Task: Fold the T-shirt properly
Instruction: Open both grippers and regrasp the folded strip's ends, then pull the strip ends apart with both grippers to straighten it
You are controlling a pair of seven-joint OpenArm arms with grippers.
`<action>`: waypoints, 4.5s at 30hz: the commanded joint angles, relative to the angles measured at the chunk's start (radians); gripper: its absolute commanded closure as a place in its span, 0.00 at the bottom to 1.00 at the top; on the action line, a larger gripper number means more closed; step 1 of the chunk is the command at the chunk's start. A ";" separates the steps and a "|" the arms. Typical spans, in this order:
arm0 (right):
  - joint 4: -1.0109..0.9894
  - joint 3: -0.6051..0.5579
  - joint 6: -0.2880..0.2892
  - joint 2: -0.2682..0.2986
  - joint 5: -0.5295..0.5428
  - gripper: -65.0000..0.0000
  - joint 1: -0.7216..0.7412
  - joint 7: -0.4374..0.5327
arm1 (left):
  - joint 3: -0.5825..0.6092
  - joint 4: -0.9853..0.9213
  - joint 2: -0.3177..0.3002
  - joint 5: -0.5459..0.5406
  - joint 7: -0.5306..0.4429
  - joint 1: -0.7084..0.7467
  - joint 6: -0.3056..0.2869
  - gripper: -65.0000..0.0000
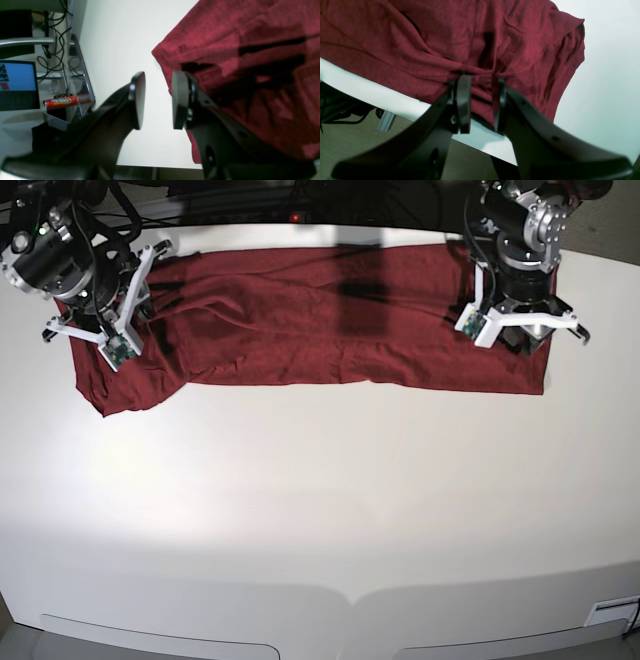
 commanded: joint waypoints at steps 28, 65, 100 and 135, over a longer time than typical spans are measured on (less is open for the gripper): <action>-0.673 0.006 -0.039 -0.068 0.087 0.77 0.256 0.261 | -0.016 -0.407 0.216 -0.278 -0.380 -0.087 0.114 0.73; -0.864 0.007 -0.038 -0.161 0.073 0.77 0.698 0.305 | -0.090 -0.970 0.241 -0.213 -0.362 -0.488 0.277 0.73; -0.819 0.007 0.001 -0.161 0.152 0.77 0.710 0.154 | -0.090 -0.514 0.159 -0.539 0.042 -0.755 -0.265 0.78; -0.818 0.007 0.001 -0.161 0.292 0.77 0.690 0.125 | -0.345 -0.511 0.056 -0.652 -0.036 -0.771 -0.363 0.30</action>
